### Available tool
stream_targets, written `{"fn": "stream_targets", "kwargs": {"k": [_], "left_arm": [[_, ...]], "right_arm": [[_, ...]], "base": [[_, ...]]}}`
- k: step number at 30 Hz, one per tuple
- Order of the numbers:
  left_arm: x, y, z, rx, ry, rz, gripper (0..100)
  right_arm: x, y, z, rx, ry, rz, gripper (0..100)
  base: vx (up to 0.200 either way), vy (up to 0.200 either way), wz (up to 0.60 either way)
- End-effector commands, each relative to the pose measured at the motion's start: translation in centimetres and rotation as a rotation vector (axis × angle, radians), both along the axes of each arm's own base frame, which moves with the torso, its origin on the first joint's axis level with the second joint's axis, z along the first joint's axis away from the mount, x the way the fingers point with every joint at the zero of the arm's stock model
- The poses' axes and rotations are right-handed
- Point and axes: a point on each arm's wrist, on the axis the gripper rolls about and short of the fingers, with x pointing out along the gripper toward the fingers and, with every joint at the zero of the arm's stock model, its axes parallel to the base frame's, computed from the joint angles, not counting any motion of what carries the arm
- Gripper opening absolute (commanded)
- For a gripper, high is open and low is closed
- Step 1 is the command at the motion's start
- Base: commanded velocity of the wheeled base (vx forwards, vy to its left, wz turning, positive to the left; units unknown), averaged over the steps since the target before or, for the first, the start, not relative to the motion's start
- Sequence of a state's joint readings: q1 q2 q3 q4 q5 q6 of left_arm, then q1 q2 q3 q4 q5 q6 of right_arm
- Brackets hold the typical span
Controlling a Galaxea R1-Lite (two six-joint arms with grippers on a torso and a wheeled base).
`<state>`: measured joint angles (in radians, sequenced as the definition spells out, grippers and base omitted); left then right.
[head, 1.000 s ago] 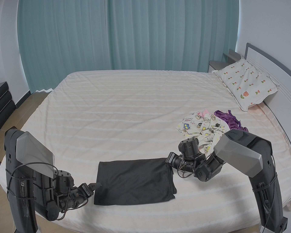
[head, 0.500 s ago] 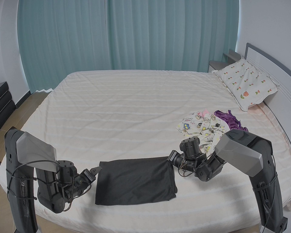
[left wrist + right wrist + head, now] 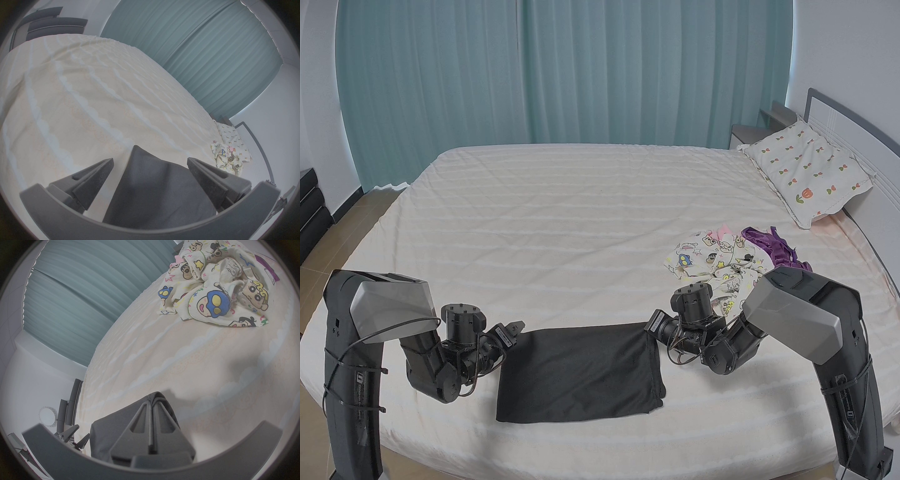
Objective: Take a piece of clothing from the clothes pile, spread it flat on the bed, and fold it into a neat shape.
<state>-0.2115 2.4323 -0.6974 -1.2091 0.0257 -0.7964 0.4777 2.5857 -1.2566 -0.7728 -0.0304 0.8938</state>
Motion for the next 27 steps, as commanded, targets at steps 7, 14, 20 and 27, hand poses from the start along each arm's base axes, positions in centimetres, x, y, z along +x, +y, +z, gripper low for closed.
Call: {"fn": "stream_targets", "kwargs": {"k": [7,14,20,27], "left_arm": [[1.5,-0.4,-1.9,0.070,0.020,-0.033,0],[1.7,-0.5,-2.5,0.116,0.015,-0.005,0],[2.0,-0.6,-2.3,0.102,0.004,0.041,0],[2.1,-0.5,-2.3,0.092,0.000,0.078,0]], "right_arm": [[0.0,0.0,0.0,-0.001,0.000,0.001,0],[0.0,0.0,0.0,-0.001,-0.002,0.000,0],[0.0,0.0,-0.1,-0.005,0.000,-0.002,0],[0.0,0.0,-0.1,-0.008,-0.002,-0.007,0]], "base": [[0.000,0.000,0.00],[0.000,0.000,0.00],[0.000,0.000,0.00],[0.000,0.000,0.00]]}}
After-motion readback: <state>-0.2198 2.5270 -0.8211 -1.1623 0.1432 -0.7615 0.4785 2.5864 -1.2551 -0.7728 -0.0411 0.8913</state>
